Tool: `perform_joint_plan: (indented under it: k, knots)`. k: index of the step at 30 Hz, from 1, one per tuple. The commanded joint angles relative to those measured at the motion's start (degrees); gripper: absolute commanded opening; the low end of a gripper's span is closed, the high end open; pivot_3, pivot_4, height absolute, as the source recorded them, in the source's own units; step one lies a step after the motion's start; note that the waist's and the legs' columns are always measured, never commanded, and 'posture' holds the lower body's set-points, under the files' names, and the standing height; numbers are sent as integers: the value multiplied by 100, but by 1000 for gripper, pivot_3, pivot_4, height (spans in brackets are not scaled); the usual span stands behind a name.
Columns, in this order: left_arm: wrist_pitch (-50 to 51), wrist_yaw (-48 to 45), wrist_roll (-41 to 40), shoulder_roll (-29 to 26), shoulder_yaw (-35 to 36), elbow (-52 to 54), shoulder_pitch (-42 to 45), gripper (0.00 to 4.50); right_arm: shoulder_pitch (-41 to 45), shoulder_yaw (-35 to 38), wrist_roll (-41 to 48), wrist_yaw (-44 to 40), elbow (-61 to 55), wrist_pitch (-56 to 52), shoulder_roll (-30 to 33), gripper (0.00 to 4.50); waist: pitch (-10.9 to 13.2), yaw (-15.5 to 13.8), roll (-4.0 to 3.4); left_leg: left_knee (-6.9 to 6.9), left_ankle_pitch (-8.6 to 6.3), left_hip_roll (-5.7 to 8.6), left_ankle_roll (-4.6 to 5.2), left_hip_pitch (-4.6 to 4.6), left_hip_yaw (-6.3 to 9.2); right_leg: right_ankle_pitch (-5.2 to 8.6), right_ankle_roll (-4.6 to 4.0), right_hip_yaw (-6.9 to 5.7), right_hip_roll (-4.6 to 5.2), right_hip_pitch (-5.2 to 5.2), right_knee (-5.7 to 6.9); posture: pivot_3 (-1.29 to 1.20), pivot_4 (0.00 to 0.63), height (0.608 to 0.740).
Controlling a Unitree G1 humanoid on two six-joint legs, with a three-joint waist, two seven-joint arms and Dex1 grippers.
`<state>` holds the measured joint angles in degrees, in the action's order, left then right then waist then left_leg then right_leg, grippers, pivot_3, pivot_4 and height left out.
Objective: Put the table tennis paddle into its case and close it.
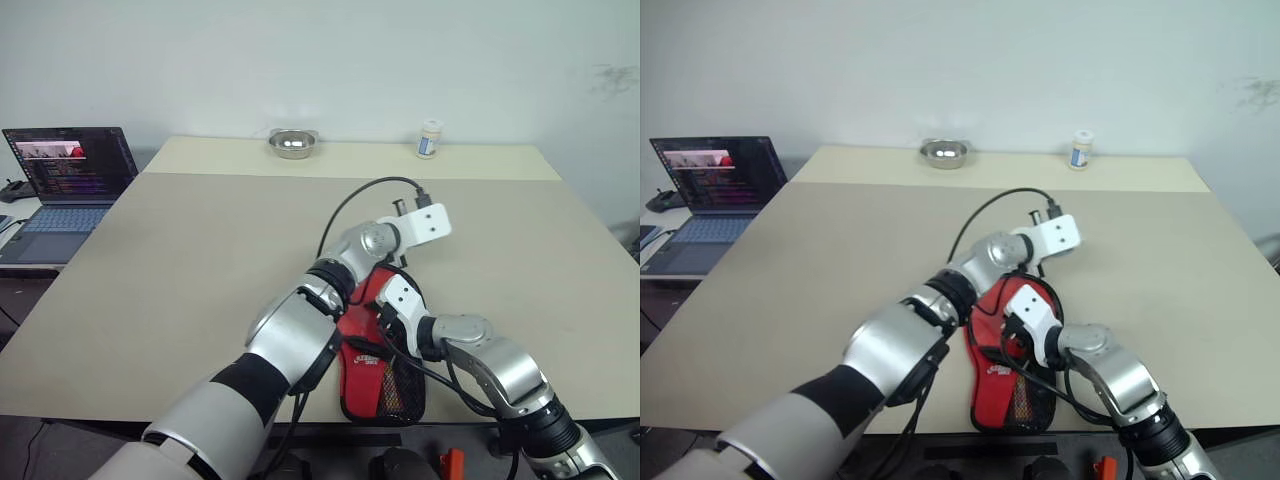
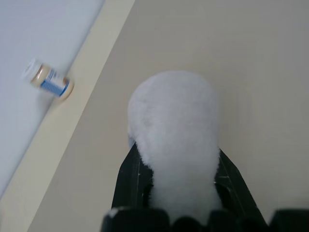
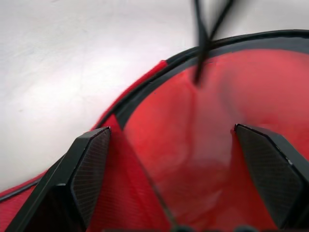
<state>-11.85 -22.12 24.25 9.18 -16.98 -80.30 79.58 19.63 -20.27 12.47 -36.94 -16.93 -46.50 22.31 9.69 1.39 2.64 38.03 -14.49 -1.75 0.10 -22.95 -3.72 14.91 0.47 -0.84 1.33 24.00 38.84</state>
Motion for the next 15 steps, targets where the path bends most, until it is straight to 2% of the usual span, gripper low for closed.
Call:
perform_joint_plan:
  k: [1,6,12,15]
  knots:
    - [-275,-195,-169,432,157,226,353,467,-403,-458,-1,-22,364,-617,61,4500,-1,5,-2,-1,0,0,0,0,0,0,0,0,0,0,0,0,150,740]
    - [-268,-552,-368,712,290,261,311,467,-397,-452,-10,36,375,-618,17,4500,-3,8,-5,-2,0,-1,0,2,7,0,0,-5,-1,-2,1,0,150,740]
    - [-223,-1256,-436,706,261,258,122,467,-316,-446,-37,65,484,-552,-36,4500,-3,12,-5,-1,0,0,0,5,10,0,0,-7,-1,-6,1,0,150,740]
    - [-269,-1650,-431,679,184,269,0,1427,-288,-451,-51,55,526,-520,-44,4500,-3,13,-6,-1,0,-1,0,5,12,0,0,-9,-4,-6,2,0,150,740]
